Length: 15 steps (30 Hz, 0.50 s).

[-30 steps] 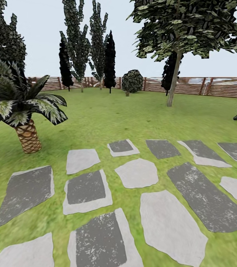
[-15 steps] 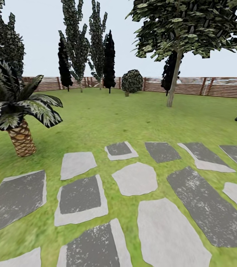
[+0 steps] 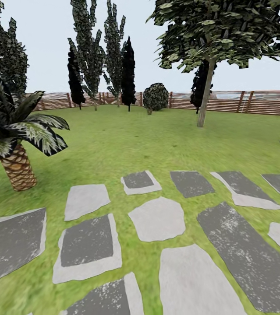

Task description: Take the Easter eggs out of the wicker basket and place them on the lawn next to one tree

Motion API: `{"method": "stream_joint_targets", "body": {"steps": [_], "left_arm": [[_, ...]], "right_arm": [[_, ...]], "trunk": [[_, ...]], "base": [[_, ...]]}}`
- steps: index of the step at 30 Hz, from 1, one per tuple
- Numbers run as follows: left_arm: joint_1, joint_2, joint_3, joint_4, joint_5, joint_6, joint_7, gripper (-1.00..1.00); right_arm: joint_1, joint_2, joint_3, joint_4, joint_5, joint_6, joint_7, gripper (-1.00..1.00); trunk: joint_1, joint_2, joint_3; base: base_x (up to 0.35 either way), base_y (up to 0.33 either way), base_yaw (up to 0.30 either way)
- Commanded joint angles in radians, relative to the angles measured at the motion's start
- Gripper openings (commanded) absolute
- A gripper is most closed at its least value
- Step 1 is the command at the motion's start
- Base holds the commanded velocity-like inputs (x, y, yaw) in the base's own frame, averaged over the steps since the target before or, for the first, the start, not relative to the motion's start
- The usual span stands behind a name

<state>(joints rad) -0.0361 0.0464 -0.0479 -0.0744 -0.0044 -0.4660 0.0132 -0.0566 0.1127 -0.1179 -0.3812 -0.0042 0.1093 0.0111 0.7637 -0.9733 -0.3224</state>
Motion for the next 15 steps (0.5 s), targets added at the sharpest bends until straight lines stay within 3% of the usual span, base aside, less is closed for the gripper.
{"method": "stream_joint_targets", "body": {"steps": [1,15], "left_arm": [[-0.001,0.0,-0.004,0.001,0.0,-0.003,0.002,1.0],[-0.001,0.001,-0.004,0.001,0.0,-0.003,0.002,1.0]], "right_arm": [[0.0,0.001,-0.005,-0.002,0.0,0.006,0.001,1.0],[0.0,0.001,-0.005,-0.002,0.0,0.006,0.001,1.0]], "trunk": [[0.001,-0.001,-0.001],[0.001,-0.001,-0.001]], "base": [[0.323,-0.134,0.0],[0.323,-0.134,0.0]]}}
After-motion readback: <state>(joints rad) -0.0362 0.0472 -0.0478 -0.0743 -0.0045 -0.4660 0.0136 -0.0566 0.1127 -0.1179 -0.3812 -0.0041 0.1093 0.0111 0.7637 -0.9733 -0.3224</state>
